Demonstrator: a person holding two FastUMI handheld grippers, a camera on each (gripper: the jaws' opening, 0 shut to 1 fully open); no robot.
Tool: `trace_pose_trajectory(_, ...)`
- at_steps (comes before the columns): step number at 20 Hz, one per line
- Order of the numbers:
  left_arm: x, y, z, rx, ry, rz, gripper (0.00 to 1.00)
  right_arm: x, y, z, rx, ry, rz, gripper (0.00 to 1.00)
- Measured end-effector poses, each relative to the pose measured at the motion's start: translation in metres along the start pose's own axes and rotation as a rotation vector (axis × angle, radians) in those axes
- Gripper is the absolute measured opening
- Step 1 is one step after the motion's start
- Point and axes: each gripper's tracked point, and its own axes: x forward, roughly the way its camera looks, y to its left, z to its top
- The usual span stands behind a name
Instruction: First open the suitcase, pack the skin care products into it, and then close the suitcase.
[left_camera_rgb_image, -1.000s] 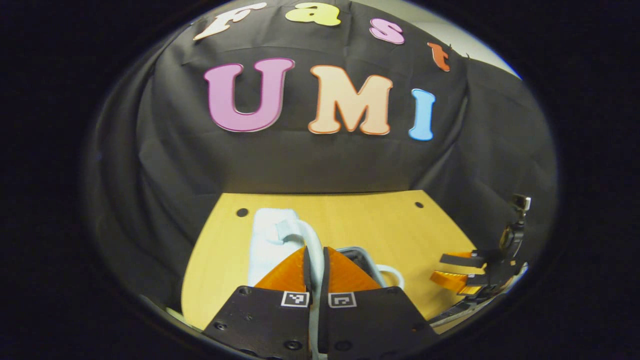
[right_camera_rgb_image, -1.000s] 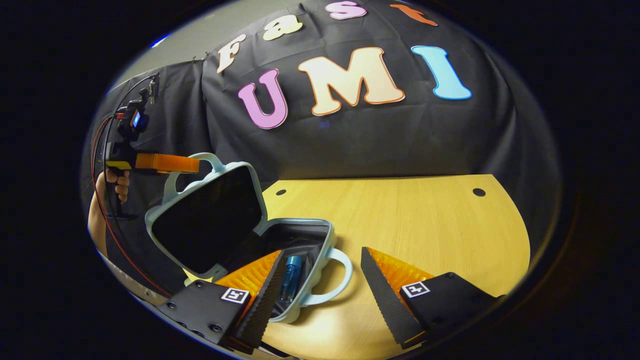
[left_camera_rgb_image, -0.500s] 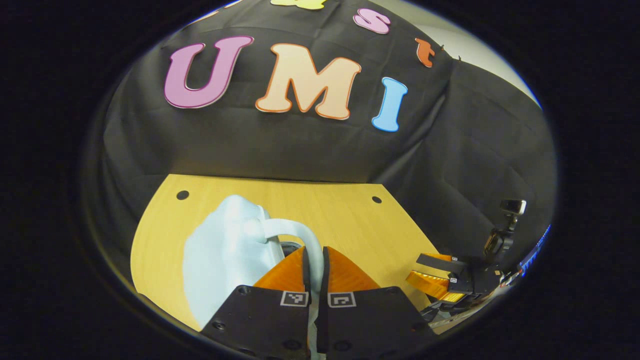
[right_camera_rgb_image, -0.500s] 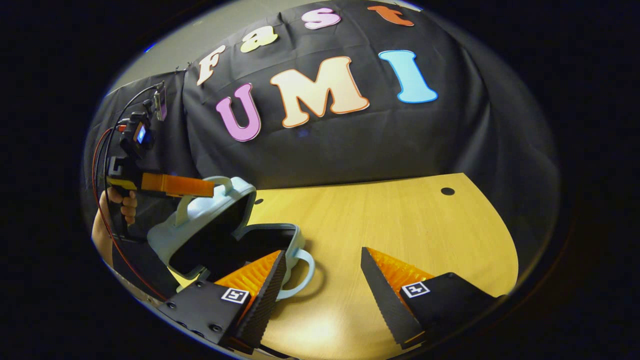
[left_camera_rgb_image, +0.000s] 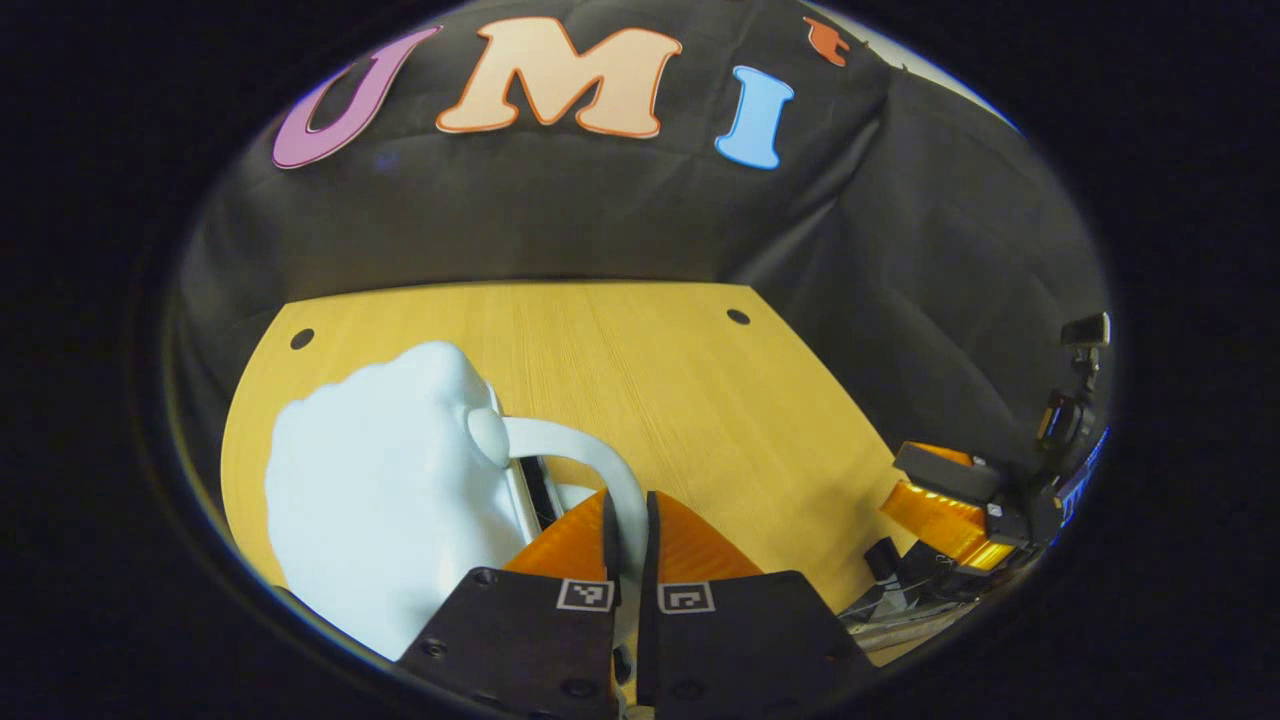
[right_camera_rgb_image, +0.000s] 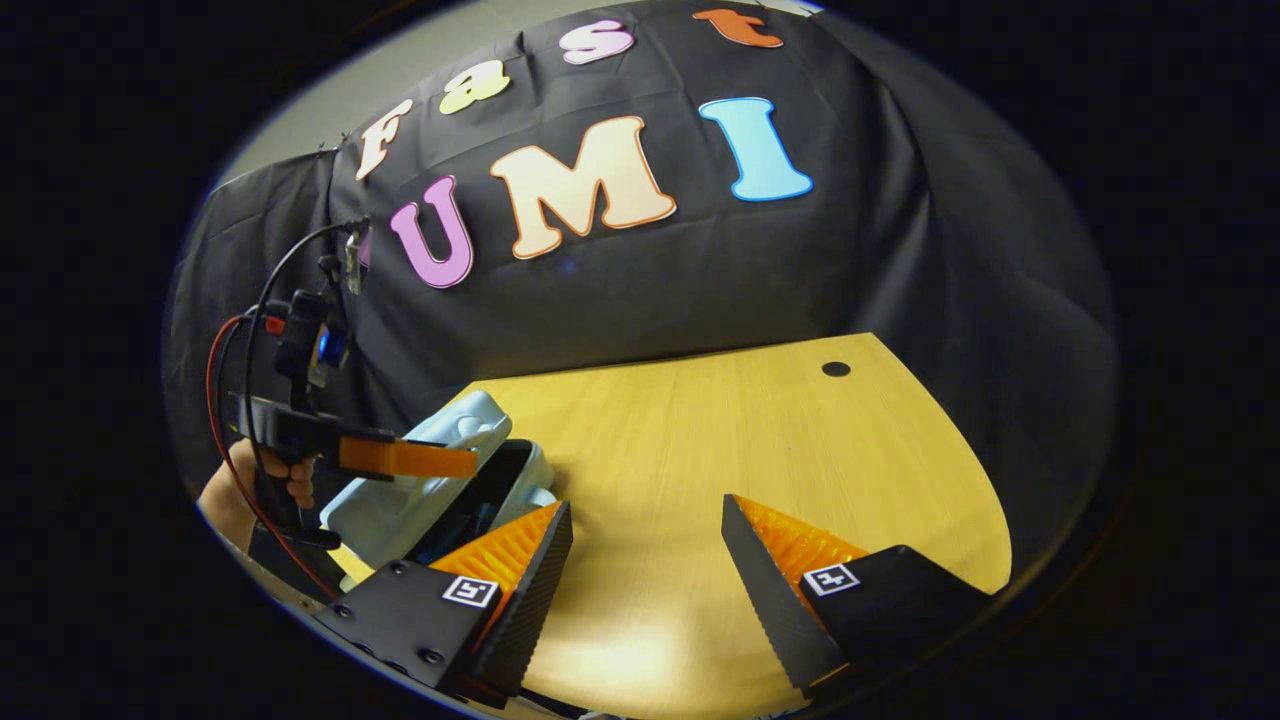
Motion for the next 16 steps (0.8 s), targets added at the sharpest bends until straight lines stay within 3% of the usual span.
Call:
trace_pose_trajectory(6,0.043,-0.007,-0.038,0.016,0.068,0.058,0.03,-0.006,-0.022,-0.004,-0.017,0.026,0.01,0.94)
trace_pose_trajectory(8,0.048,-0.007,-0.042,0.015,0.059,0.085,0.08,-0.007,-0.025,-0.002,-0.028,0.029,0.031,0.94)
trace_pose_trajectory(10,0.044,-0.016,-0.031,0.01,-0.013,0.116,0.24,-0.012,-0.024,0.013,-0.034,-0.007,0.052,0.95)
trace_pose_trajectory(14,-0.003,-0.035,0.033,0.042,-0.342,0.259,0.99,-0.023,-0.01,0.077,-0.052,-0.174,0.053,0.98)
trace_pose_trajectory(16,-0.048,-0.038,0.067,0.059,-0.544,0.342,0.95,-0.035,0.003,0.121,-0.063,-0.306,0.033,0.98)
